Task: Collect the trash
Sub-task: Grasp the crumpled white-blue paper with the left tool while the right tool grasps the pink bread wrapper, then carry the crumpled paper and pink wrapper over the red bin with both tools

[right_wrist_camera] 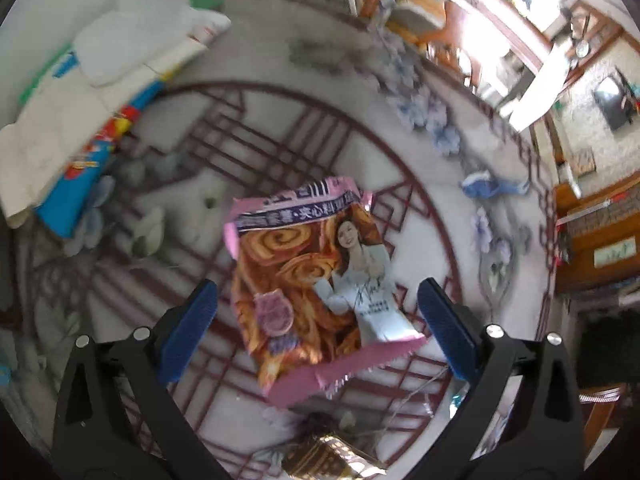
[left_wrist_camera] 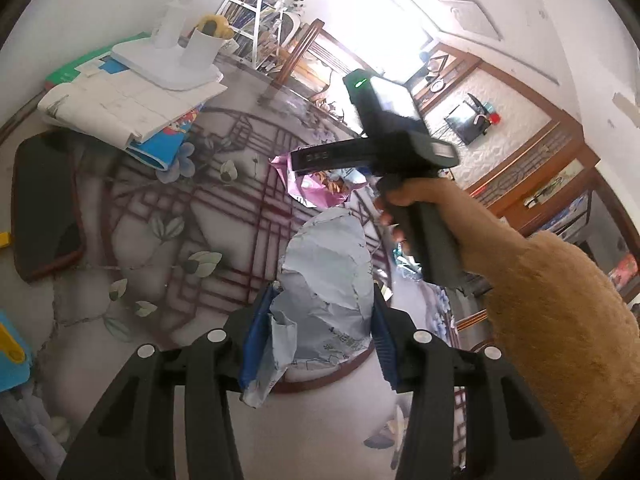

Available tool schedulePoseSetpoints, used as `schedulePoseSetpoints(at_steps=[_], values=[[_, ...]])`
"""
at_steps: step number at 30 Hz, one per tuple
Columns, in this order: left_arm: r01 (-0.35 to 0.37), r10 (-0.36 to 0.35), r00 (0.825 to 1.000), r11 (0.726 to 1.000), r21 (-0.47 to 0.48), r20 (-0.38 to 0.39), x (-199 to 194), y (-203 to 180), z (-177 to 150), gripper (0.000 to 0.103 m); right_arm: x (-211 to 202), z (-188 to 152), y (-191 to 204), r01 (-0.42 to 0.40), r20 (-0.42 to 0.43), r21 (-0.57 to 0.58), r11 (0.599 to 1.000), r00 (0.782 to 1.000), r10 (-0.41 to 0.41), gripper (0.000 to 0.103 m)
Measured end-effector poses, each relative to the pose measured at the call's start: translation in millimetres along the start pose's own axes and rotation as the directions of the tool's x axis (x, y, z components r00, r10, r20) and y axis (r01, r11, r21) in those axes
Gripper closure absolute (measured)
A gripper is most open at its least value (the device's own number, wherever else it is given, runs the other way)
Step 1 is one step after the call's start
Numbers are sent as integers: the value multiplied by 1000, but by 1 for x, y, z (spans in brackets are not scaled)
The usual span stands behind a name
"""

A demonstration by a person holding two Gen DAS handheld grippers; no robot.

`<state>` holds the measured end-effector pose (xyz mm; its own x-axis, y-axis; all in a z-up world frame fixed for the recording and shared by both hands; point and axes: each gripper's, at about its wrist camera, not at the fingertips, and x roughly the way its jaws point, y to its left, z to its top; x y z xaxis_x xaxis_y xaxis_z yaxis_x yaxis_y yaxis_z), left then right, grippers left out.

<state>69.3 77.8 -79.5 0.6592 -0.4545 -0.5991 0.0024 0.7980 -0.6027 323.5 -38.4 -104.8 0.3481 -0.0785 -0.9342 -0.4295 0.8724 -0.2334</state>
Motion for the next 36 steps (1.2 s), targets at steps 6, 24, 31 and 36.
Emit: schedulePoseSetpoints(at_steps=[6,24,31,36], values=[[17,-17,1000,1000,-10,-18,4,1,0,59,4,-24,-13,-129,11,110,986,992,128,32],[-23,26,998,998,58,-57,15,-15,-15,59,-98,-304,-34,-376,142,214,901,925,352,47],[-72,81,995,989,129,-63,23,-25,-24,59,-88,-351,-37,-387,180,292,875,920,347,47],[-84,95,993,986,145,-71,29,-27,-28,59,-104,-369,-42,-386,286,323,864,910,300,47]])
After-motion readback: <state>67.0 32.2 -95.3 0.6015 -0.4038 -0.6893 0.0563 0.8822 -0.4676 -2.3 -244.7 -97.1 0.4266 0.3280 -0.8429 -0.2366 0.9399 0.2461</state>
